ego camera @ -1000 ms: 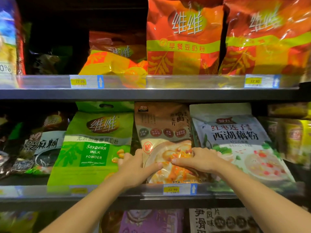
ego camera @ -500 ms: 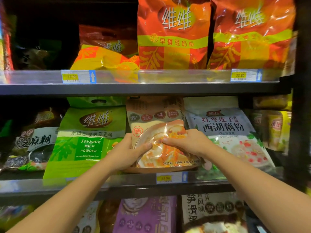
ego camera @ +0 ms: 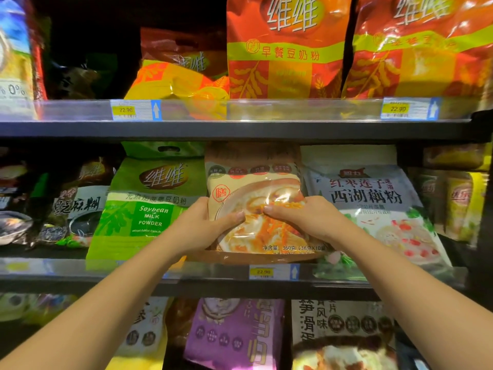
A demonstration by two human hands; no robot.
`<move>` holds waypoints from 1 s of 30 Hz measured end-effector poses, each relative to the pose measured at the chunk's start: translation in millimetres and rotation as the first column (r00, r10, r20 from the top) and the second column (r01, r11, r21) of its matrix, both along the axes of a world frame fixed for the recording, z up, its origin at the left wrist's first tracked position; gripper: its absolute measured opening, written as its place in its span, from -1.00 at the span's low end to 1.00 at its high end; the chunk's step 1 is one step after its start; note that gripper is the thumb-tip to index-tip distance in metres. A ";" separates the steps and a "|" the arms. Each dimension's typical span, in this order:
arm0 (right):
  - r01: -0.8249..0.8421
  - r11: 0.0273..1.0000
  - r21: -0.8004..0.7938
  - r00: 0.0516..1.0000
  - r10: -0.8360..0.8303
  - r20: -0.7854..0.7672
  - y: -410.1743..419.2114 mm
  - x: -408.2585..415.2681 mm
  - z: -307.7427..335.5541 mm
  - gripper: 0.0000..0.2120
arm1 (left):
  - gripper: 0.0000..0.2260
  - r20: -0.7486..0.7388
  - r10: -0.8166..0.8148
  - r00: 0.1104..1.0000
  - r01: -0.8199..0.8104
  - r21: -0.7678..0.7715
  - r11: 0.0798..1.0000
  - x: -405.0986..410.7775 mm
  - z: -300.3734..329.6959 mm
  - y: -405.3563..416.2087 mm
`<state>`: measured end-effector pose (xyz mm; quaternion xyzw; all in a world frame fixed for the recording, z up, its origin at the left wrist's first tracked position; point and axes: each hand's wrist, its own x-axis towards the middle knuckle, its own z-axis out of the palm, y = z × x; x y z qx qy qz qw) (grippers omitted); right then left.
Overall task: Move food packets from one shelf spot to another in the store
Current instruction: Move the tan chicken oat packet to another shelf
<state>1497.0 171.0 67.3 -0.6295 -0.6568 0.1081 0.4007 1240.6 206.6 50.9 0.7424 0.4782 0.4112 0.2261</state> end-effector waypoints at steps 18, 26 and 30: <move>0.029 1.000 0.003 0.995 -0.028 -0.092 -59.1 -71.0 -48.5 -0.74 | -0.30 0.026 -0.213 0.977 0.213 -0.037 0.976 -65.7 -35.8 -18.1; 0.087 0.996 -0.003 0.988 -0.087 -0.126 -101.6 -136.4 -74.4 -0.56 | -0.37 -0.032 -0.285 0.958 0.284 -0.041 0.958 -126.3 -60.2 -42.5; 0.109 0.994 0.011 0.984 -0.107 -0.142 -119.5 -161.4 -81.5 -0.54 | -0.40 -0.044 -0.310 0.950 0.309 -0.031 0.951 -152.1 -65.7 -56.8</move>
